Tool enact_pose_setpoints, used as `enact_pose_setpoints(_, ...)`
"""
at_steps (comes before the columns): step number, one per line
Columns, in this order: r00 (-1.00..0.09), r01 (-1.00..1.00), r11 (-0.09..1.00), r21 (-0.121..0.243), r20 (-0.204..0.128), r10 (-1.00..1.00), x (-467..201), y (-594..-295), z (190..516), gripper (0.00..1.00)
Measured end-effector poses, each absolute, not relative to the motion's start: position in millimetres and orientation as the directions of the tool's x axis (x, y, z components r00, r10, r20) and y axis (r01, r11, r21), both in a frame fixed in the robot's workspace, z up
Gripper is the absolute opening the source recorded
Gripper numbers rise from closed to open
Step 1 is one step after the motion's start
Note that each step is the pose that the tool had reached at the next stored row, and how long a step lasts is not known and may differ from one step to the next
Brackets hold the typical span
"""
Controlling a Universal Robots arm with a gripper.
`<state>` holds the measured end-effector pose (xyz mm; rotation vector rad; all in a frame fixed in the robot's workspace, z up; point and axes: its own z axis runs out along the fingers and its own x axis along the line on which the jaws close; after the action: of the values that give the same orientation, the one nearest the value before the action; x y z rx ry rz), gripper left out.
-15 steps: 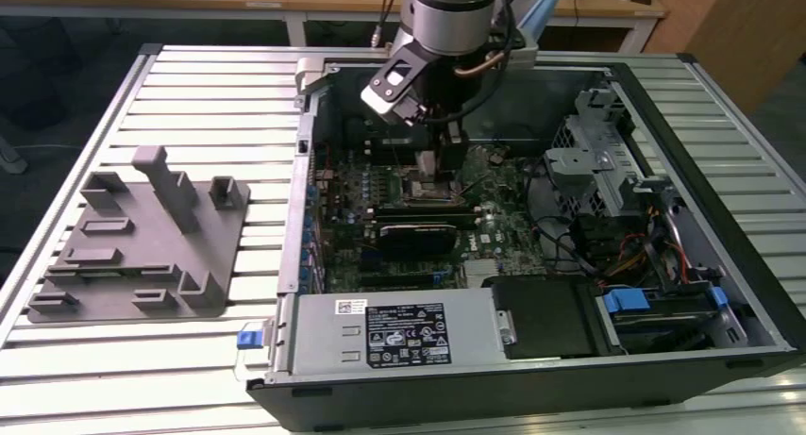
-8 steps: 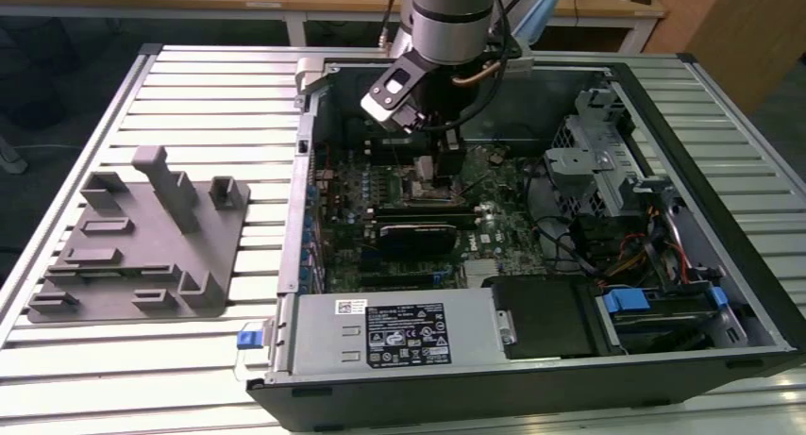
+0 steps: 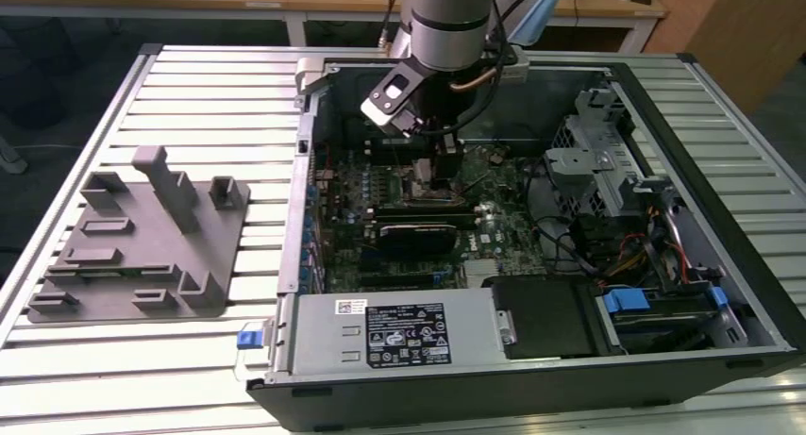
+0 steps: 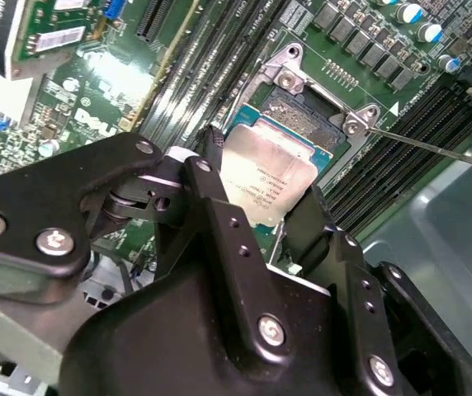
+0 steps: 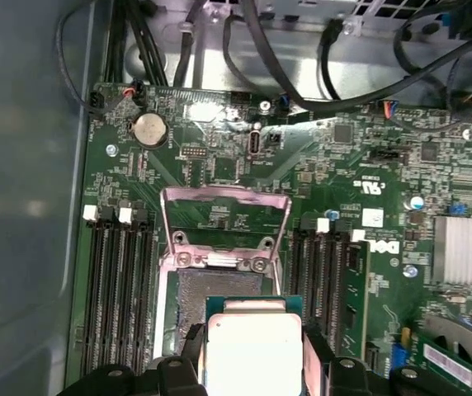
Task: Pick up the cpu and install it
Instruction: 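Place the cpu into insertion slot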
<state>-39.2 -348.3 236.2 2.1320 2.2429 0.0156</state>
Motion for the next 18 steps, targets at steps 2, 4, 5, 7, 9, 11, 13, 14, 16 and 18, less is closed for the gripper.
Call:
enact_pose_setpoints(2,-0.05,0.998,0.051,0.039,-0.027,0.998,-39.2,-346.0,234.1,0.54)
enact_pose_setpoints(4,-0.05,0.998,0.051,0.038,-0.027,0.998,-39.2,-343.9,231.9,0.54)
enact_pose_setpoints(5,-0.05,0.998,0.051,0.038,-0.027,0.998,-39.2,-343.1,230.6,0.54)
enact_pose_setpoints(7,-0.05,0.998,0.051,0.037,-0.027,0.998,-39.2,-341.9,227.9,0.54)
enact_pose_setpoints(9,-0.05,0.998,0.051,0.035,-0.027,0.998,-39.1,-341.3,225.3,0.54)
enact_pose_setpoints(11,-0.05,0.998,0.051,0.034,-0.027,0.998,-39.1,-341.1,223.1,0.54)
enact_pose_setpoints(13,-0.049,0.998,0.05,0.034,-0.027,0.998,-39.1,-341.0,221.2,0.54)
enact_pose_setpoints(14,-0.049,0.998,0.05,0.034,-0.027,0.998,-39.0,-341.0,220.3,0.54)
enact_pose_setpoints(16,-0.048,0.998,0.049,0.034,-0.027,0.998,-38.7,-341.1,218.8,0.54)
enact_pose_setpoints(18,-0.047,0.998,0.048,0.033,-0.027,0.999,-38.5,-341.1,217.1,0.54)
